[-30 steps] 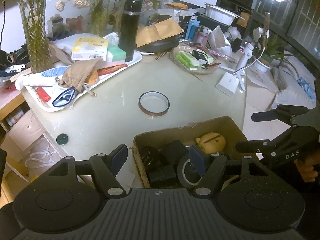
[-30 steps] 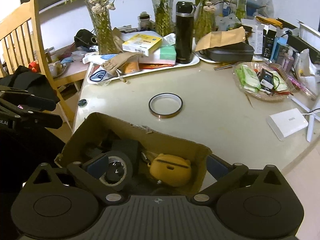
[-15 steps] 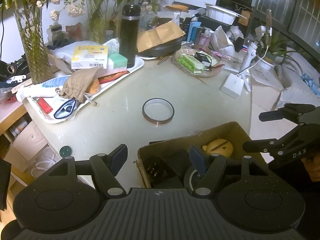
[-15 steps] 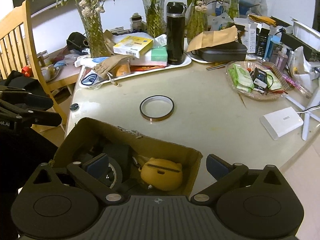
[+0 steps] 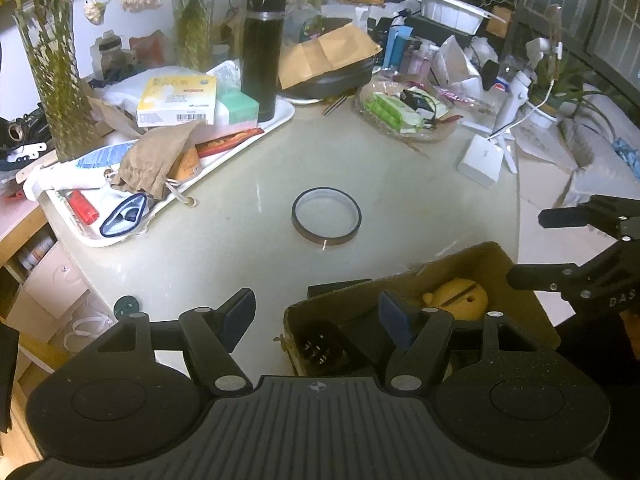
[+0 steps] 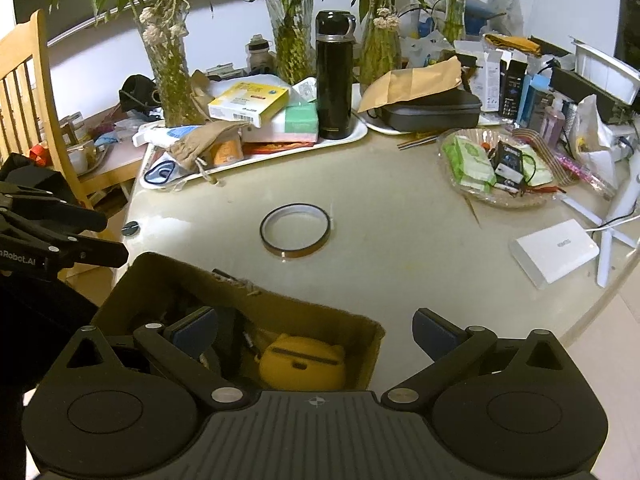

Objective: Organize rigid objects
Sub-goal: 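Lift both tools out of the box toward the table, then lower the left tool and grasp the small black box on the table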

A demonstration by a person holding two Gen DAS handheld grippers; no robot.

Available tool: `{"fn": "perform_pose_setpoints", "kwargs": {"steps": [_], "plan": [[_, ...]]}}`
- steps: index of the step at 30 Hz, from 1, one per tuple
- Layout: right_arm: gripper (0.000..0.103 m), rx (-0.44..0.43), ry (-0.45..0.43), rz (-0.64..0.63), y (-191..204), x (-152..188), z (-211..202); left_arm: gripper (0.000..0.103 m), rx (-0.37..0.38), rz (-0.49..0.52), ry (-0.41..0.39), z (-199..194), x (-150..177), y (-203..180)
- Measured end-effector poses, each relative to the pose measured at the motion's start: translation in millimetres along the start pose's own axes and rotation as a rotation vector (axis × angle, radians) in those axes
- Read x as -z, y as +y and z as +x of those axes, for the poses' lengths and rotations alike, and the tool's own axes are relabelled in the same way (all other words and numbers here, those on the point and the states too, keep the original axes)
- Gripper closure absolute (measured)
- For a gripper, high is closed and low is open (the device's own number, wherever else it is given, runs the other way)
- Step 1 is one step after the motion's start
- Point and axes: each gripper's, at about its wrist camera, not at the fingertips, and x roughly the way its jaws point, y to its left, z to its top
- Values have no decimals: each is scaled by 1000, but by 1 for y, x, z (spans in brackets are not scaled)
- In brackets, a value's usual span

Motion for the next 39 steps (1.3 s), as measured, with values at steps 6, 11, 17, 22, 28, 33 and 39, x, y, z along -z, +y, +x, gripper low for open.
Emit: {"fn": "perform_pose_setpoints", "kwargs": {"steps": [6,11,17,22,28,33,39], "plan": [[0,19,-10,-1,-5,-2,5,35,-7,-7,37,18,-14,-1],[0,9,0,1,-8,-2,9,35,-4,-37,104,43,-27,1],[0,2,1,19,-13,-1,11,35,-10,-48,214,79,-44,-3],[0,-7,3,39,-18,0,11,35,-4,-63,309,114,-56,-8],[0,-14,0,55,-23,1,10,32,-11,-85,429,151,-62,-15],[0,-20,-5,80,-28,0,10,28,-25,-67,505,170,-59,-24],[0,-23,-9,88,-30,1,9,28,-80,-85,558,177,-51,-27]]}}
